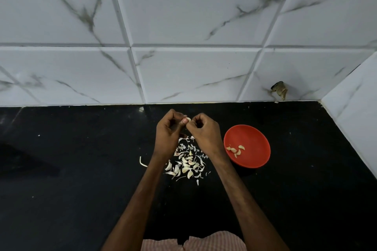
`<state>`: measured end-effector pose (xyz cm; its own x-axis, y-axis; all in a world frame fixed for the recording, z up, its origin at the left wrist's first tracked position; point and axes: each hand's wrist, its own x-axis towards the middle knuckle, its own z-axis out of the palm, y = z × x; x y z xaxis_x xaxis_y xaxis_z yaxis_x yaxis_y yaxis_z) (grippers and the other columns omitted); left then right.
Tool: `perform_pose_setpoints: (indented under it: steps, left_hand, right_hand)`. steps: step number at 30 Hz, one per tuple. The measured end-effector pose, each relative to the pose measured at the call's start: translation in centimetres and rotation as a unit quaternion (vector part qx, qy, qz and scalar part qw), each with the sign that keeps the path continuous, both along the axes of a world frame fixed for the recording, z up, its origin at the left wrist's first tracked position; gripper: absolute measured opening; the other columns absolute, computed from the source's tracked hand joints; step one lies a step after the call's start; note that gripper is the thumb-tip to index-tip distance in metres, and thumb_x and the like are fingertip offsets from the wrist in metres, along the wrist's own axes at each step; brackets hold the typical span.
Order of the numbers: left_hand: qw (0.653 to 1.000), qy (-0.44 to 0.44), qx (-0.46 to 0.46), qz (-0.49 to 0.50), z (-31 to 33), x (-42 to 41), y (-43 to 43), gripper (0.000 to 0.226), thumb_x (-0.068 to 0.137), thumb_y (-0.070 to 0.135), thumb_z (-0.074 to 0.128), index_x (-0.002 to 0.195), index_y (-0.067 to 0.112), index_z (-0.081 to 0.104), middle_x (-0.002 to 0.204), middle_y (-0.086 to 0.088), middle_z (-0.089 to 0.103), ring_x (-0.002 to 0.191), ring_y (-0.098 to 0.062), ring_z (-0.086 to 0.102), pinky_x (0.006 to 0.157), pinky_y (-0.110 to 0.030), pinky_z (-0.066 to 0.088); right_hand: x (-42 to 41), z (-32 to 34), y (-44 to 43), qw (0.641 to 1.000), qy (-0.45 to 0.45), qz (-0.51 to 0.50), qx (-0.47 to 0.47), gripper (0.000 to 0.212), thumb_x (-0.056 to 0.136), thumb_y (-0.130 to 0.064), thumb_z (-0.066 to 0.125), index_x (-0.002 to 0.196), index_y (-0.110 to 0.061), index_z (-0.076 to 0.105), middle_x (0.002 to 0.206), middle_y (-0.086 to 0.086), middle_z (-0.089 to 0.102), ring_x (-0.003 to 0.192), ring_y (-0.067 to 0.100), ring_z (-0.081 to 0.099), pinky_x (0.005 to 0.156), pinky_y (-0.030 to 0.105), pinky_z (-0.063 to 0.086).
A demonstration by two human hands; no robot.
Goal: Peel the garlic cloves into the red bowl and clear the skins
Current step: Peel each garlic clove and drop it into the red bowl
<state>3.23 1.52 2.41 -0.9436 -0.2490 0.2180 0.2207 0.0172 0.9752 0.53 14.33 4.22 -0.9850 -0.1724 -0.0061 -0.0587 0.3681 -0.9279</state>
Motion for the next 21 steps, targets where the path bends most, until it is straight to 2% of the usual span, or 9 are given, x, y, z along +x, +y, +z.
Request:
perform_pose_setpoints:
  steps: [4,8,10,14,17,21]
  left_hand:
    - [0.996,0.032,-0.081,0.008,0.1,0.0,-0.1,0.005,0.093,-0.007,0.062,0.089,-0.005,0.059,0.092,-0.015,0.065,0.093,-0.017,0.066,0.082,-0.027,0.055]
    - [0.991,0.057,-0.12,0.013,0.5,-0.2,-0.2,0.006,0.093,-0.004,0.065,0.088,-0.002,0.06,0.091,-0.005,0.066,0.093,-0.014,0.067,0.081,-0.024,0.056]
    - [0.99,0.064,-0.125,0.008,0.7,-0.3,-0.3,0.007,0.093,-0.003,0.065,0.088,-0.001,0.061,0.09,-0.002,0.066,0.092,-0.012,0.067,0.079,-0.022,0.055]
    - [0.999,0.012,0.005,-0.039,0.7,-0.2,-0.6,0.009,0.097,-0.003,0.059,0.092,0.005,0.058,0.091,0.004,0.068,0.085,-0.012,0.069,0.062,-0.026,0.059]
    - [0.995,-0.012,0.078,-0.059,0.6,0.1,-0.9,0.003,0.097,0.001,0.06,0.099,0.003,0.058,0.09,0.0,0.07,0.083,-0.015,0.069,0.058,-0.029,0.059]
    - [0.99,-0.039,0.116,-0.073,0.7,0.2,-1.1,0.007,0.096,0.009,0.062,0.102,0.007,0.061,0.092,-0.009,0.069,0.083,-0.019,0.067,0.054,-0.032,0.059]
  right_hand:
    - [-0.1,0.0,0.0,0.999,0.002,0.007,0.033,0.022,0.09,-0.036,0.07,0.078,-0.023,0.058,0.069,-0.009,0.059,0.056,0.002,0.049,0.057,0.027,0.043]
    - [0.0,0.0,0.1,0.998,-0.032,0.005,-0.06,0.024,0.09,-0.029,0.071,0.073,-0.022,0.056,0.059,-0.018,0.054,0.052,-0.002,0.043,0.051,0.015,0.038]
    - [-0.1,0.1,0.1,0.996,-0.036,0.002,-0.079,0.024,0.091,-0.026,0.07,0.072,-0.022,0.055,0.057,-0.019,0.051,0.052,-0.002,0.04,0.049,0.014,0.036]
    - [-0.2,0.1,0.0,0.986,-0.073,0.011,-0.148,0.018,0.093,-0.017,0.064,0.076,-0.017,0.059,0.057,-0.015,0.046,0.054,0.002,0.036,0.051,0.021,0.032]
    - [-0.3,0.4,0.1,0.977,-0.108,0.035,-0.183,0.017,0.095,-0.016,0.062,0.078,-0.018,0.063,0.058,-0.012,0.048,0.051,0.001,0.037,0.048,0.017,0.032]
    - [-0.3,0.7,0.3,0.976,-0.101,0.04,-0.186,0.016,0.096,-0.011,0.058,0.082,-0.014,0.066,0.061,-0.01,0.058,0.051,-0.001,0.045,0.048,0.012,0.036]
